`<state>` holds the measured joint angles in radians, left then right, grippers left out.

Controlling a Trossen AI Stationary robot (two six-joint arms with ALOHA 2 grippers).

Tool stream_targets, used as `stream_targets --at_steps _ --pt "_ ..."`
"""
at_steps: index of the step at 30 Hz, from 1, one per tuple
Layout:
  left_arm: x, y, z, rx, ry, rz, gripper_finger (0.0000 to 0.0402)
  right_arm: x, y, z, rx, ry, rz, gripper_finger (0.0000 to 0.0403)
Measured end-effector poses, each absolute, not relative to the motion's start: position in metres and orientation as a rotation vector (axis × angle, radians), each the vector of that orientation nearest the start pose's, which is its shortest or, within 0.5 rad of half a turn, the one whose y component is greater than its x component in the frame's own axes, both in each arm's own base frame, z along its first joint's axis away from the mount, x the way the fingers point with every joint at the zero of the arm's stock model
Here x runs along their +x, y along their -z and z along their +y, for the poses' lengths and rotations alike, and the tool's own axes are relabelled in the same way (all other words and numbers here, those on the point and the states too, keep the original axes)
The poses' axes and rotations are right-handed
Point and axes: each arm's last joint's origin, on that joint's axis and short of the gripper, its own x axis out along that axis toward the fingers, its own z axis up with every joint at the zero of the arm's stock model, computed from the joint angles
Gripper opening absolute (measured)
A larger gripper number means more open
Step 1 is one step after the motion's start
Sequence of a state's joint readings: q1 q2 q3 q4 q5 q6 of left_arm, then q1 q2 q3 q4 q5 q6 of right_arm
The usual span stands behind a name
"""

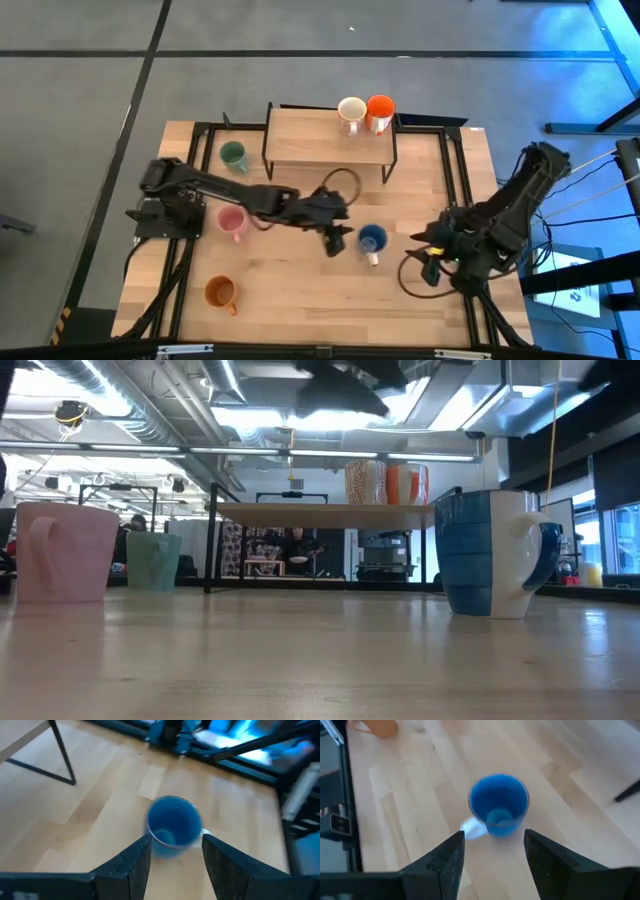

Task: Place coffee mugs
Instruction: Put the blue mug on the shelf

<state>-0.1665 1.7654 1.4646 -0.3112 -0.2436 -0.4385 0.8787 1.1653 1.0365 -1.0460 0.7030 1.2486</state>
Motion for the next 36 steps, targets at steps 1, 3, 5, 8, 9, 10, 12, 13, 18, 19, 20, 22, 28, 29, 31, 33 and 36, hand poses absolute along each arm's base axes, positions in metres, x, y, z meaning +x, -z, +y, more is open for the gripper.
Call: stream_targets --at_steps 1,3,5,8,9,10,12,13,18,19,20,22,28,29,31,33,36 --pt "0.406 -0.292 -0.057 -0.299 -0.216 0.585 0.017 0.138 -0.285 0.142 0.34 0.349 0.749 0.0193" --pt "0.422 -0.291 -0.054 -0.295 -0.239 0.623 0.017 0.13 -0.276 0.142 0.346 0.349 0.76 0.0193" --pt "0.438 -0.289 -0.051 -0.312 -0.267 0.653 0.017 0.124 -0.266 0.142 0.354 0.356 0.767 0.0193" --pt "0.457 -0.277 -0.047 -0.379 -0.333 0.733 0.017 0.118 -0.255 0.142 0.352 0.369 0.779 0.0193" --pt "0.463 -0.273 -0.047 -0.393 -0.341 0.754 0.017 0.116 -0.252 0.141 0.342 0.37 0.785 0.0193" --pt "0.468 -0.27 -0.047 -0.396 -0.342 0.779 0.017 0.115 -0.248 0.141 0.339 0.371 0.791 0.0193" --pt "0.475 -0.264 -0.048 -0.406 -0.356 0.828 0.017 0.113 -0.242 0.14 0.341 0.382 0.811 0.0193" --pt "0.478 -0.26 -0.049 -0.403 -0.363 0.849 0.017 0.113 -0.24 0.14 0.34 0.385 0.819 0.0193" --pt "0.484 -0.244 -0.05 -0.41 -0.395 0.904 0.017 0.109 -0.23 0.137 0.332 0.396 0.871 0.0193" --pt "0.485 -0.241 -0.049 -0.41 -0.397 0.902 0.017 0.109 -0.229 0.137 0.329 0.397 0.878 0.0193" --pt "0.487 -0.24 -0.048 -0.413 -0.398 0.898 0.017 0.109 -0.228 0.137 0.328 0.398 0.883 0.0193" --pt "0.489 -0.234 -0.048 -0.419 -0.389 0.91 0.017 0.108 -0.226 0.136 0.323 0.4 0.894 0.0193" --pt "0.494 -0.217 -0.049 -0.409 -0.386 0.938 0.0169 0.107 -0.222 0.134 0.333 0.422 0.897 0.0193" --pt "0.494 -0.216 -0.049 -0.405 -0.386 0.942 0.0167 0.107 -0.222 0.134 0.332 0.426 0.897 0.0193" --pt "0.496 -0.214 -0.046 -0.394 -0.395 0.927 0.0161 0.107 -0.222 0.134 0.333 0.428 0.896 0.0193" --pt "0.496 -0.211 -0.044 -0.381 -0.391 0.937 0.0149 0.107 -0.222 0.134 0.331 0.429 0.894 0.0193" --pt "0.497 -0.211 -0.041 -0.359 -0.367 0.945 0.0122 0.107 -0.222 0.134 0.331 0.429 0.894 0.0193"
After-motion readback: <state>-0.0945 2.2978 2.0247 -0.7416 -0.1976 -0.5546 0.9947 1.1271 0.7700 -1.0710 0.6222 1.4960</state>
